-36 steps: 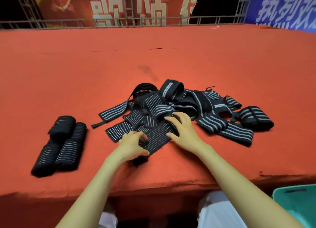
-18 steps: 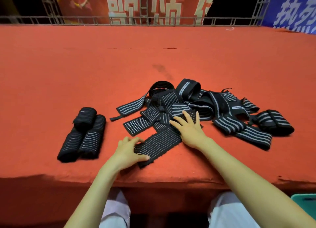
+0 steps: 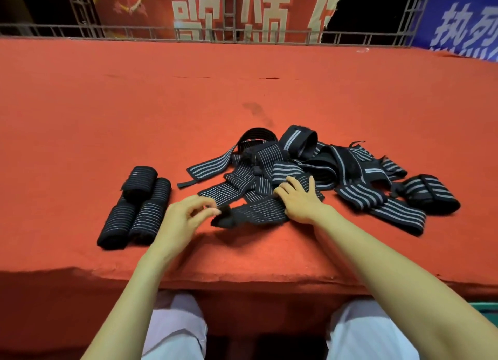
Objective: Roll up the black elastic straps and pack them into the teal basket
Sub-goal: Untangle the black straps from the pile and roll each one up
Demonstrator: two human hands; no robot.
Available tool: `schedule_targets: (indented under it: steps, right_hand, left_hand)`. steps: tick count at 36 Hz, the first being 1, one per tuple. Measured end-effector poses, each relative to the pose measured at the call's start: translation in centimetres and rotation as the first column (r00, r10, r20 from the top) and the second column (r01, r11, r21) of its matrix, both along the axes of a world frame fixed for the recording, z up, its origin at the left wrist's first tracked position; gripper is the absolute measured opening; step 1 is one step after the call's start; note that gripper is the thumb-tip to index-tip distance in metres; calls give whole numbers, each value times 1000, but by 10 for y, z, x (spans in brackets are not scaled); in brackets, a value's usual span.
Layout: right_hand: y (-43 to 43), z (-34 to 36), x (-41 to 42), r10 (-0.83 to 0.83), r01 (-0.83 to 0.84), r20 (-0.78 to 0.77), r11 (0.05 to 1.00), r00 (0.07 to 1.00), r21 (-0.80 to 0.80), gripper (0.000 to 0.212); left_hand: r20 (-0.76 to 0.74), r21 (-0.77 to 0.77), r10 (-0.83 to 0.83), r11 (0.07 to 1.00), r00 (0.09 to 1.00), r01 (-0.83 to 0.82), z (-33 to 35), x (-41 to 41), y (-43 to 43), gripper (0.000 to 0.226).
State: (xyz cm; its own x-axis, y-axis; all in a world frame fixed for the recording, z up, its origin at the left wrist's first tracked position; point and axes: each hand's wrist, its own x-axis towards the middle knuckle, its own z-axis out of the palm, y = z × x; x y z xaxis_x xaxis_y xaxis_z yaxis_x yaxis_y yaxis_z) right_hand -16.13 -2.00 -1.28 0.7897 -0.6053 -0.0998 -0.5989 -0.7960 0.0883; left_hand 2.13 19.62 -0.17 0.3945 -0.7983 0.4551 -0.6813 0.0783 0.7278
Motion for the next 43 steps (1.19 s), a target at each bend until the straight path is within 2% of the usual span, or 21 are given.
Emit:
schedule_targets:
  steps: [3,8,10,12,15,17,20,23,25,27,30,33,36,40,43]
  right_hand:
    - [-2,2,-4,-3,3,4,999,1000,36,59]
    - [-3,5,-8,-20,21,10,997,1000,-79,56]
    - [-3,7,-11,-32,40,61,990,998,-138,52]
    - [-4,10,-17,-31,57,139,980,990,-192,46]
    - [-6,16,-31,-35,76,232,982,972,-171,37]
    - [-9,20,-44,-49,87,247,986,968,-143,38]
    - [-15,25,-66,-81,126,311,984,947,-128,29]
    - [-17,34,-83,-106,137,548,991,829,-16,20]
    - [-17,46,-91,-194,149,656,981,729,126,18]
    - [-19,55,-98,-287,155,657,955,697,253,18]
    - [-24,61,-107,-336,172,507,924,794,342,17]
    - [-22,52,-108,-334,244,341,928,879,280,23]
    - [-19,32,-106,-323,300,190,943,927,142,31]
    - [-13,17,-104,-315,323,103,943,944,-83,43]
    - [-3,11,-96,-213,236,118,943,970,-235,41]
  left_hand:
    - [-159,-65,47,996,986,-58,-1,4,7,20]
    - [-324,-26,26,999,946,-36,-6,8,14,10]
    - [-381,2,26,1000,924,-28,-5,3,14,12]
    - [-423,-6,39,999,905,-46,-5,-2,14,26]
    - [-438,17,101,994,893,-104,-10,0,12,30]
    - [-379,83,168,986,910,-147,-18,4,8,16]
    - [-260,147,275,959,926,-244,-28,6,4,24]
    - [-190,118,367,929,911,-349,-28,2,2,30]
    - [-208,114,399,917,893,-383,-26,1,-1,32]
    - [-262,170,383,922,886,-348,-23,0,-3,30]
    - [-226,327,311,917,923,-229,-20,0,-7,33]
    - [-25,457,256,862,966,-217,-24,-6,-8,33]
    - [105,478,261,833,960,-279,-35,-10,-12,30]
    - [346,392,320,805,882,-445,-43,-14,-14,35]
    - [455,274,269,865,849,-421,-43,-26,-18,42]
